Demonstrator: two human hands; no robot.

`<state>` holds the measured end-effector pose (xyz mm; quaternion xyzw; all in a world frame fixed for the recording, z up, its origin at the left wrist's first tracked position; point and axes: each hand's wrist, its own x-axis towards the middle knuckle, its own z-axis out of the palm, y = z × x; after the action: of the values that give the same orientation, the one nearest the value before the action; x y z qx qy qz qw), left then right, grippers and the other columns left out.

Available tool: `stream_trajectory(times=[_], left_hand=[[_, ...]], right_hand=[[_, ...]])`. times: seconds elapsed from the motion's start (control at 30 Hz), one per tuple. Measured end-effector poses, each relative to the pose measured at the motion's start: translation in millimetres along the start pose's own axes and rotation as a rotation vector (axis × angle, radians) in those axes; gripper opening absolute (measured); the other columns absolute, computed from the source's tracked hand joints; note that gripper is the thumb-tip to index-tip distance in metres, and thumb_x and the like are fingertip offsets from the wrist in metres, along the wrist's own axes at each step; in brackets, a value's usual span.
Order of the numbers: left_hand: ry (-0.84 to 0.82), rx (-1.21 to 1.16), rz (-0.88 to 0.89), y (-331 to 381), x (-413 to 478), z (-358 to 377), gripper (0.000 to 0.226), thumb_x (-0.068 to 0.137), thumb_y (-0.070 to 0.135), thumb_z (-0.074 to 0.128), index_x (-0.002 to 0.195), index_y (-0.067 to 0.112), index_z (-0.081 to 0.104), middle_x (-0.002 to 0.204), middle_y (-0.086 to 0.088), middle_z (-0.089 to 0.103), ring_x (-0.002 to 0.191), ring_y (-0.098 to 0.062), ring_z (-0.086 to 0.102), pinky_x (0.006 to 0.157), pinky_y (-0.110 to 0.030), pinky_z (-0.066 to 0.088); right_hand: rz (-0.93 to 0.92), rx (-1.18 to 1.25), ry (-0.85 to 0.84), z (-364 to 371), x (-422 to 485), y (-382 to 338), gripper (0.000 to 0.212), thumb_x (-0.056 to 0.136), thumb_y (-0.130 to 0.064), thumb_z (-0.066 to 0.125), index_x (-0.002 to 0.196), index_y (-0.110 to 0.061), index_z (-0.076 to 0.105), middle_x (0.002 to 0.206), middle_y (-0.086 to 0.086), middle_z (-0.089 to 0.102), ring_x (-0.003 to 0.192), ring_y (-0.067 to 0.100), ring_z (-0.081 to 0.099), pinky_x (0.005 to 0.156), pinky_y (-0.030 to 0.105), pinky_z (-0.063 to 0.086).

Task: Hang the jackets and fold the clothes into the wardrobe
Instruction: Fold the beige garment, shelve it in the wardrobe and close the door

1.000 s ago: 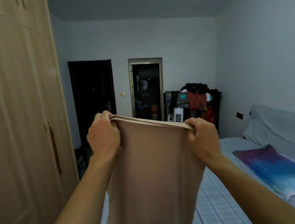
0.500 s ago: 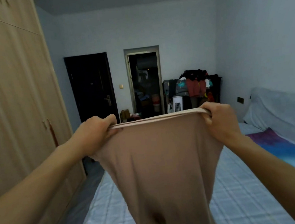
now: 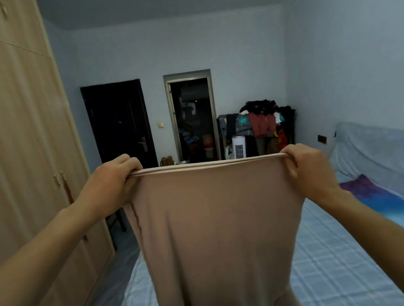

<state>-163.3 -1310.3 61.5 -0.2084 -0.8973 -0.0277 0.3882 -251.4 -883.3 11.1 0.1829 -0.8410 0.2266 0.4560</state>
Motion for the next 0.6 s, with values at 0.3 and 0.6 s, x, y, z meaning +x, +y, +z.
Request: stream_trajectory(times=[0.3, 0.6], left_hand=[[-0.043, 0.081, -0.011, -49.3, -44.0, -8.4, 0.025, 0.095, 0.039, 0.054, 0.080, 0.020, 0.059, 0.058, 0.000, 0.058, 0.050, -0.021, 0.056, 0.048, -0.039, 0.049], [-0.112, 0.117, 0.062, -85.8, -104.8, 11.1, 0.026, 0.087, 0.037, 0.052, 0.077, 0.016, 0.060, 0.061, -0.005, 0.061, 0.051, -0.027, 0.058, 0.048, -0.029, 0.037]], right_hand=[[-0.189, 0.194, -0.192, -7.2, -11.5, -26.9, 0.038, 0.087, -0.041, 0.066, 0.064, -0.012, 0.062, 0.051, -0.010, 0.053, 0.051, 0.007, 0.053, 0.053, 0.009, 0.035], [-0.163, 0.167, -0.360, 32.3, -58.6, -53.3, 0.009, 0.083, -0.015, 0.076, 0.078, -0.013, 0.070, 0.072, -0.001, 0.064, 0.065, 0.013, 0.060, 0.063, 0.010, 0.039]])
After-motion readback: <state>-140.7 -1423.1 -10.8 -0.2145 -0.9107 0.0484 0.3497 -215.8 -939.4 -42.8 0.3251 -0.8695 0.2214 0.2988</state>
